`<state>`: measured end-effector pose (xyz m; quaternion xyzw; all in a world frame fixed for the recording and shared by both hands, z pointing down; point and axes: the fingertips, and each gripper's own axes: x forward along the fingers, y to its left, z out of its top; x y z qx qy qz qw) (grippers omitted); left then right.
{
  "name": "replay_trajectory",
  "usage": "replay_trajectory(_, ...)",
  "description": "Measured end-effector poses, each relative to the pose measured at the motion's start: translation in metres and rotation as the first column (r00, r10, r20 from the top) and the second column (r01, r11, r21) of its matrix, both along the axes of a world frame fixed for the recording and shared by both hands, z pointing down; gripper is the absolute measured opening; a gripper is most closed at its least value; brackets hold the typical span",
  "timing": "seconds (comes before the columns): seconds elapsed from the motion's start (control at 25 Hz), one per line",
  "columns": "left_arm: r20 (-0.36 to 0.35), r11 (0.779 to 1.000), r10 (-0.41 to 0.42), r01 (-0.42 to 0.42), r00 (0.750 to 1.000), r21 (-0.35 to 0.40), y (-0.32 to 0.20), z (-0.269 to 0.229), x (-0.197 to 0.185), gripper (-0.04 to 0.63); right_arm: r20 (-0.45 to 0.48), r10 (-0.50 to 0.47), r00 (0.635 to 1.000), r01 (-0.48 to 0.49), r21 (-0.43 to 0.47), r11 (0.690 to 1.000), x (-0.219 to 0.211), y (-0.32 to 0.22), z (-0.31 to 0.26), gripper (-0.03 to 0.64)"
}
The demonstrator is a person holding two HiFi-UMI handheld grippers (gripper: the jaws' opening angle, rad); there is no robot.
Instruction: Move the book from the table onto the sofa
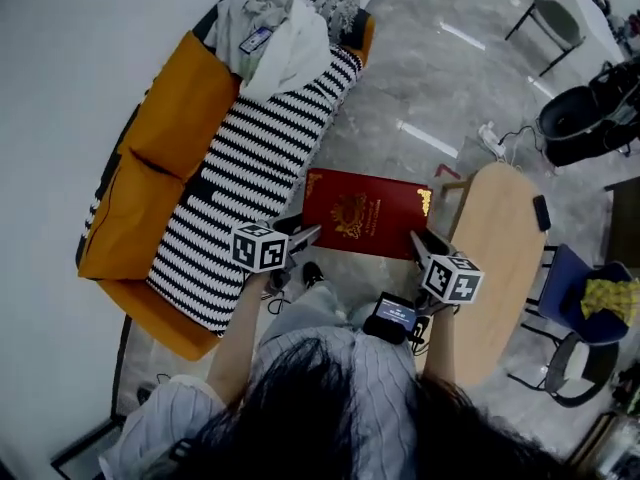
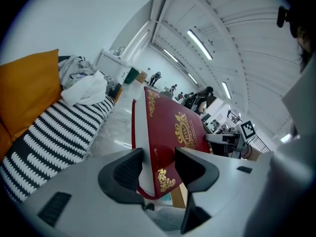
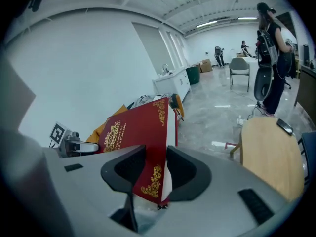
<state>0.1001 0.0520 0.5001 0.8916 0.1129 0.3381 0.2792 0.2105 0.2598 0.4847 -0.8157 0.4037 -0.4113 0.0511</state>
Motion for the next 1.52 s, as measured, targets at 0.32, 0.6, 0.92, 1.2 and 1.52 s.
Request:
replay_trajectory(0.32, -0.017, 0.978, -0.207, 0.207, 0.978, -0.008, -0.11, 0.003, -0.067, 0.216, -0.026, -0.208, 0.978, 0.208, -0.023, 0.978, -0.027, -0.137, -0.001, 0.146)
replay_trajectory(0.6, -0.02, 0.907, -0.422, 0.421, 0.906, -0.024, -0.164, 0.008, -0.135, 0.216, -0.022, -0.423, 0.906, 0.421, -0.05, 0.906, -0.06, -0.228, -0.001, 0.146)
replay_trajectory(0.92, -0.003, 0.756, -0.653, 0.652, 0.757, -0.065, -0.188, 0.017, -0.201, 0.216, -0.006, -0.628, 0.779, 0.626, -0.066, 0.777, -0.093, -0.306, 0.006, 0.146)
replay_trajectory(1.2, 0.038, 0.615, -0.786, 0.786, 0.618, -0.069, -0.214, 0.03, -0.23, 0.216, 0.03, -0.766, 0.642, 0.766, -0.06, 0.64, -0.109, -0.378, 0.021, 0.144)
replay_trajectory(1.52, 0.092, 0.52, -0.845, 0.85, 0.526, -0.086, -0.264, 0.048, -0.215, 0.216, 0.075, -0.837, 0.542, 0.84, -0.066, 0.538, -0.088, -0.46, 0.041, 0.143)
